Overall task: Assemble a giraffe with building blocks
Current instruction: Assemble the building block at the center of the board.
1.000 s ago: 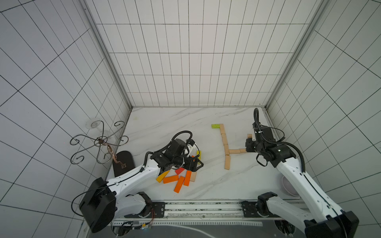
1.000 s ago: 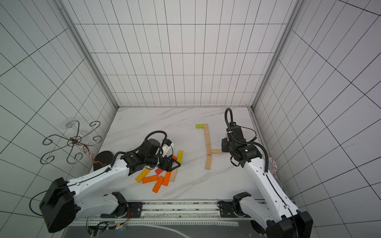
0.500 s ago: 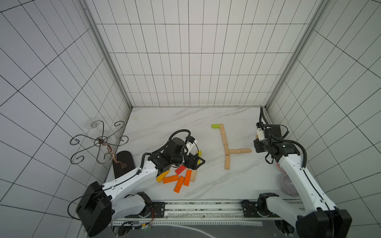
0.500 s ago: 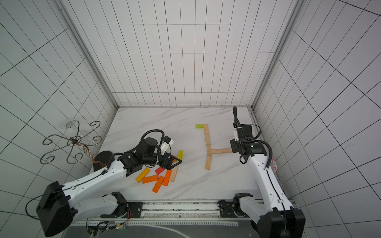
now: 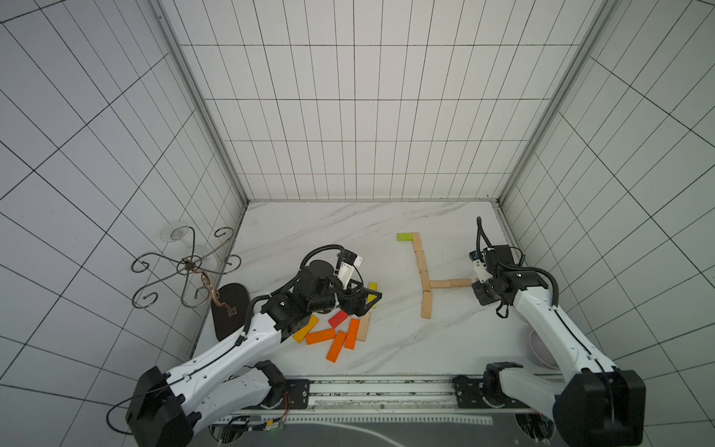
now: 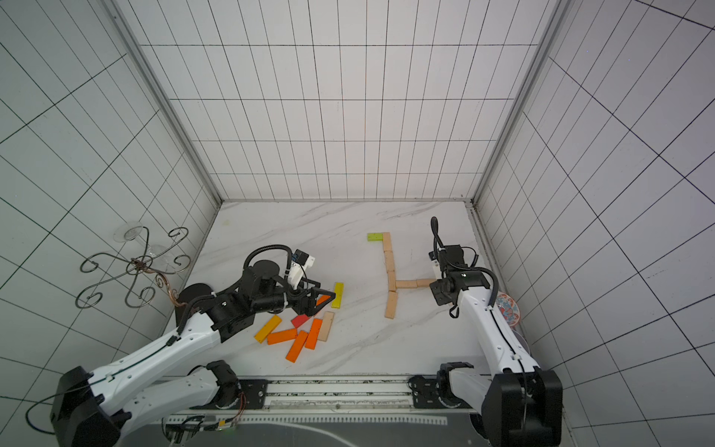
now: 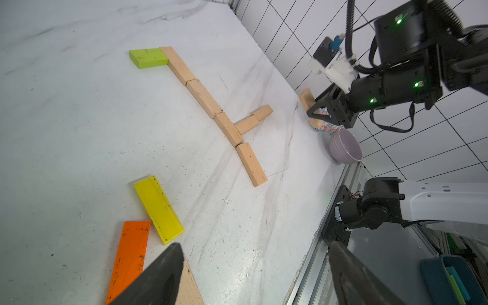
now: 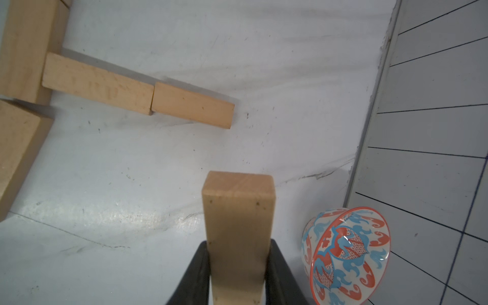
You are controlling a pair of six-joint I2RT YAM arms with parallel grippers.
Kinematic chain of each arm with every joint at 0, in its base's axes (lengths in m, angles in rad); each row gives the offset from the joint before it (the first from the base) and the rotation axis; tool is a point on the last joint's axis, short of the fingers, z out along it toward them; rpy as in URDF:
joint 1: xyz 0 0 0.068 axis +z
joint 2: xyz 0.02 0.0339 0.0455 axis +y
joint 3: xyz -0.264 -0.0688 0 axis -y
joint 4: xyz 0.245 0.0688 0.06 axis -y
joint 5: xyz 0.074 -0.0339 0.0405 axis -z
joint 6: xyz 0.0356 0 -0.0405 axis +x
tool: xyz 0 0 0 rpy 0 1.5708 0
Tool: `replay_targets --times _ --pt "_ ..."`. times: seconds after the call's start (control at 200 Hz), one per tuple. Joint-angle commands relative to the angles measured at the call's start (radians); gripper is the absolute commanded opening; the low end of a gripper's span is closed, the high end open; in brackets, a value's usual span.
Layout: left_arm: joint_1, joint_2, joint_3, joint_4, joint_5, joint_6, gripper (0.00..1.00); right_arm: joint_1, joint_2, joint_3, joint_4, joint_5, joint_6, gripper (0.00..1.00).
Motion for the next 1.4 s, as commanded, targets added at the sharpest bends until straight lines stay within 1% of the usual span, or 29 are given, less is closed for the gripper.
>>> replay_targets --times 0.0,0.17,0.34,0.545,0.865,1.095,1.235,1.394 --pt "0.004 -0.023 -0.018 0.045 -0.015 0.006 0.87 -0.007 -0.025 -0.11 -0.026 0.018 -0.061 0.0" --pt "0.007 -0.026 -0.026 0.062 -0.001 -0.003 0.87 -0.006 -0.063 -0.215 0.056 0.003 -0.108 0.0" --pt "0.014 -0.028 -0.043 0.082 0.007 -0.018 0.87 -0.007 -0.036 -0.23 0.095 0.0 -0.13 0.0" --pt "0.022 -0.043 -0.042 0.08 0.005 -0.015 0.87 -0.007 0.093 -0.2 0.165 -0.017 -0.116 0.0" --pt "0.008 -0.049 -0.043 0.07 -0.022 -0.009 0.87 -0.007 0.276 -0.109 0.141 -0.02 -0.075 0.0" --pt "-0.015 -0.048 -0.045 0.062 -0.041 -0.005 0.89 -0.007 0.361 -0.069 0.13 0.0 -0.054 0.0" --pt "-0.021 -0.045 -0.043 0.057 -0.048 -0.002 0.89 -0.007 0.392 -0.047 0.126 0.003 -0.044 0.1" --pt "-0.028 -0.042 -0.042 0.056 -0.049 -0.002 0.89 -0.007 0.411 -0.029 0.118 -0.002 -0.041 0.24"
